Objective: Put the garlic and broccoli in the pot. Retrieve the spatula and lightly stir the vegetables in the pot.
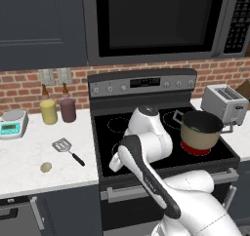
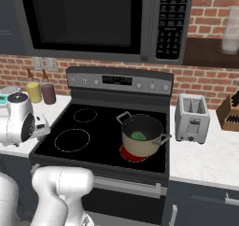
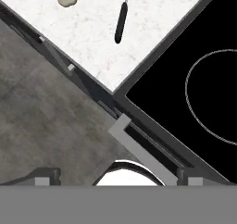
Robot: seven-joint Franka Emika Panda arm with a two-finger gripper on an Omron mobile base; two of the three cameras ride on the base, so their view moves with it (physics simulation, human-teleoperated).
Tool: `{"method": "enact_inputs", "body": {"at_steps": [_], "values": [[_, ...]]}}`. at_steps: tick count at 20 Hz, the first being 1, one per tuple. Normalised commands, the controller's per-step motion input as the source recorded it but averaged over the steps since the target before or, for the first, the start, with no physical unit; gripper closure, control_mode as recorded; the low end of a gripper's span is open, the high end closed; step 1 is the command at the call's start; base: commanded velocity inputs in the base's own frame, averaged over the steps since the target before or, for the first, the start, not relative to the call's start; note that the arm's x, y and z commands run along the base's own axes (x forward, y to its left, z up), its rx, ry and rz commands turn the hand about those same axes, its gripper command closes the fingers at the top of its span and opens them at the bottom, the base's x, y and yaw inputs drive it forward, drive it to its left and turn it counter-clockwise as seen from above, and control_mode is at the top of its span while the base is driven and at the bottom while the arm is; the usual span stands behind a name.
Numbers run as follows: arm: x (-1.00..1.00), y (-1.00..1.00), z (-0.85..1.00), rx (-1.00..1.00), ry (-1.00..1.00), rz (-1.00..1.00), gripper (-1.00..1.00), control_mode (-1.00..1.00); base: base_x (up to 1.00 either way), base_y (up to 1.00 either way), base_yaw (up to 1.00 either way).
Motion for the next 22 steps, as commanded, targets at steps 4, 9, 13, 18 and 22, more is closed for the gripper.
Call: {"method": "enact_inputs", "body": {"at_steps": [4, 9, 13, 18, 22], "values": [[0.00, 0.23, -0.03, -0.11, 0.02, 0.04, -1.00, -1.00, 0.00, 0.00, 0.00], [0.02, 0.78, -0.08, -0.07, 0.00, 0.00, -1.00, -1.00, 0.00, 0.00, 0.00], [0.17, 0.90, -0.05, -0.03, 0.00, 0.00, -1.00, -1.00, 0.00, 0.00, 0.00], [0.36, 0.94, 0.00, 0.00, 0.00, 0.00, -1.00, -1.00, 0.00, 0.00, 0.00], [0.42, 0.65, 0.00, 0.00, 0.00, 0.00, -1.00, -1.00, 0.00, 0.00, 0.00]]}}
